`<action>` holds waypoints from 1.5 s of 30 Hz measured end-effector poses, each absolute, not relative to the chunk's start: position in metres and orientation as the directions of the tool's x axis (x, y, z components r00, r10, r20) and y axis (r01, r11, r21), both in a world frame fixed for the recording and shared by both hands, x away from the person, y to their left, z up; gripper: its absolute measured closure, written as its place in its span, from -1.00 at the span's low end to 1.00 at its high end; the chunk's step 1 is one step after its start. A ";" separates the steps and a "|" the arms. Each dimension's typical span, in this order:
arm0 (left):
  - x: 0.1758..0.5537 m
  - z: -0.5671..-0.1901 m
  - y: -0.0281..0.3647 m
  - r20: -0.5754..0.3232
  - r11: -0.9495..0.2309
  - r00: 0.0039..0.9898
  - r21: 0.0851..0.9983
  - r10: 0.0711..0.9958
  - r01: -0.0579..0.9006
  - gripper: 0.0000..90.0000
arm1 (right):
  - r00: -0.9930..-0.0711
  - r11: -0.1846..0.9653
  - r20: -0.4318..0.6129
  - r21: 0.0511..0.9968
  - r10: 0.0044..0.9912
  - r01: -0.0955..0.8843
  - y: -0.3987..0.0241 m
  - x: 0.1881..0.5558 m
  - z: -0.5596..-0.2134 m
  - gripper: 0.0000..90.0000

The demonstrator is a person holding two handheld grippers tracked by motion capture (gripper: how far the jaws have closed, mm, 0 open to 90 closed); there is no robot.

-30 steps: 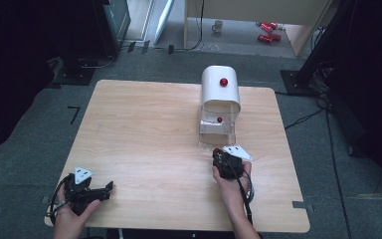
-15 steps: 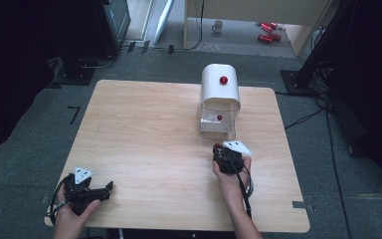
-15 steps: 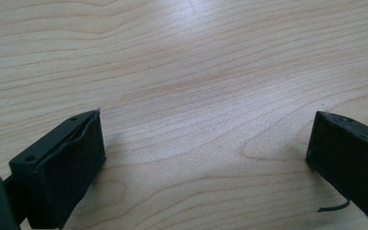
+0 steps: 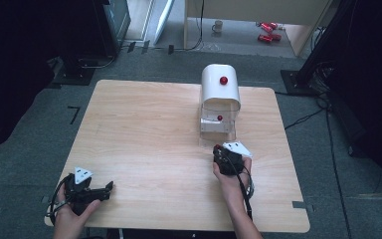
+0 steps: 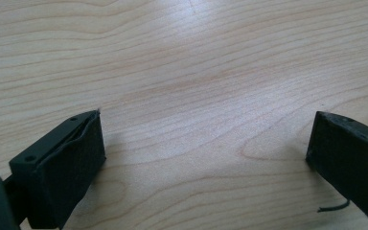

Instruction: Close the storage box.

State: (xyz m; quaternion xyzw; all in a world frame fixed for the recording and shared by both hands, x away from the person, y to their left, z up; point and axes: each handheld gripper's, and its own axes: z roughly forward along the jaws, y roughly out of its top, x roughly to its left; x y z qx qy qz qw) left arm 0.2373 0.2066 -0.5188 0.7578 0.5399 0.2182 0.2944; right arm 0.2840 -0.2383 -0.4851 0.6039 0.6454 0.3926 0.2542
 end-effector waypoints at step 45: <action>0.237 -0.519 0.206 0.014 -0.248 0.327 0.682 0.945 0.688 -1.00 | -0.179 -0.032 0.150 0.844 0.972 0.536 -0.227 0.273 -0.460 0.67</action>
